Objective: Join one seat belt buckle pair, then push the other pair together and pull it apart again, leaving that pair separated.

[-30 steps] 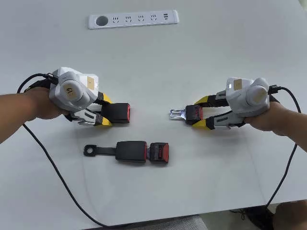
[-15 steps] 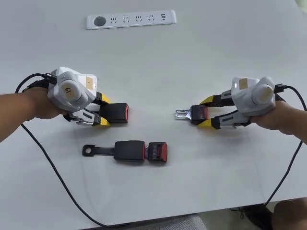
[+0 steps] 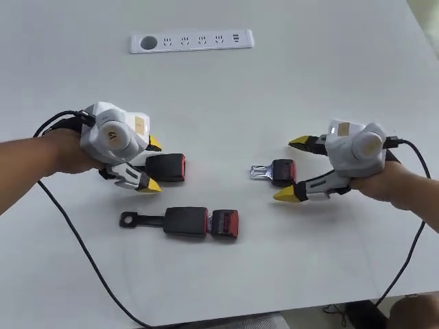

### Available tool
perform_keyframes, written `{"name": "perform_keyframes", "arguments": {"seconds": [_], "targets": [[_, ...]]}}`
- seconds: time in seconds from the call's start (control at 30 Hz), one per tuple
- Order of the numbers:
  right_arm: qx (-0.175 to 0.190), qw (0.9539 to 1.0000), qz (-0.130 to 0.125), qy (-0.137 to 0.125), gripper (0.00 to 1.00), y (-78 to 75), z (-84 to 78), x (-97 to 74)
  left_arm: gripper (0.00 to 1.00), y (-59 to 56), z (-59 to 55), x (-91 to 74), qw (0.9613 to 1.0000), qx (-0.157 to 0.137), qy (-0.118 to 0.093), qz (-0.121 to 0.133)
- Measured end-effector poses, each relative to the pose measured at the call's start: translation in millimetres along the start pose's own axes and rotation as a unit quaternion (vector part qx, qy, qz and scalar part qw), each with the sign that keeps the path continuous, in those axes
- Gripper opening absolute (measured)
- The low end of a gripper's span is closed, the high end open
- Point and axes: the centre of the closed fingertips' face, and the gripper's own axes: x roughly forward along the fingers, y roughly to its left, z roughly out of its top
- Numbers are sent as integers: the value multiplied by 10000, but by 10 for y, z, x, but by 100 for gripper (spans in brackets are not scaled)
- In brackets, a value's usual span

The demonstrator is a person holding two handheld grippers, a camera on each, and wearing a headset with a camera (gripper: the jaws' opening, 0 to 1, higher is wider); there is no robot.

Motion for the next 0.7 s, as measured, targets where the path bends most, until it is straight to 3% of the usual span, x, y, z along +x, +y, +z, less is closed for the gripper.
{"name": "perform_keyframes", "arguments": {"seconds": [0.07, 0.13, 0.17, 0.23, 0.3, 0.4, 0.43, 0.53, 0.57, 0.67, 0.7], "targets": [[269, 9990, -314, -143, 82, -66, 53, -17, 64, 62, -11, -67, 9993, -252, -59, 271], [303, 9974, -581, -307, 83, -93, 118, -48, 74, 101, 63, -149, 9958, -594, -443, 529], [359, 9965, -677, -347, 83, -91, 133, -64, 76, 113, 68, -189, 9939, -713, -529, 650], [292, 9942, -940, -432, 86, -88, 176, -87, 80, 116, 12, -261, 9910, -817, -534, 918], [388, 9917, -1128, -485, 90, -51, 201, -95, 87, 89, 13, -326, 9832, -1213, -829, 1086], [498, 9867, -1418, -614, 93, -74, 240, -122, 94, 68, -29, -448, 9691, -1728, -1083, 1385], [520, 9858, -1465, -637, 95, -57, 252, -134, 95, 51, -29, -505, 9611, -1965, -1241, 1491], [683, 9829, -1563, -693, 97, -3, 265, -150, 97, 13, -36, -639, 9443, -2313, -1555, 1750], [646, 9822, -1622, -700, 98, 18, 274, -164, 98, -48, -47, -696, 9391, -2405, -1656, 1810], [643, 9803, -1705, -762, 100, 142, 330, -175, 99, -189, -122, -811, 9341, -2464, -1715, 1934], [640, 9798, -1727, -774, 100, 163, 341, -184, 99, -229, -153, -862, 9301, -2524, -1761, 2005]]}}
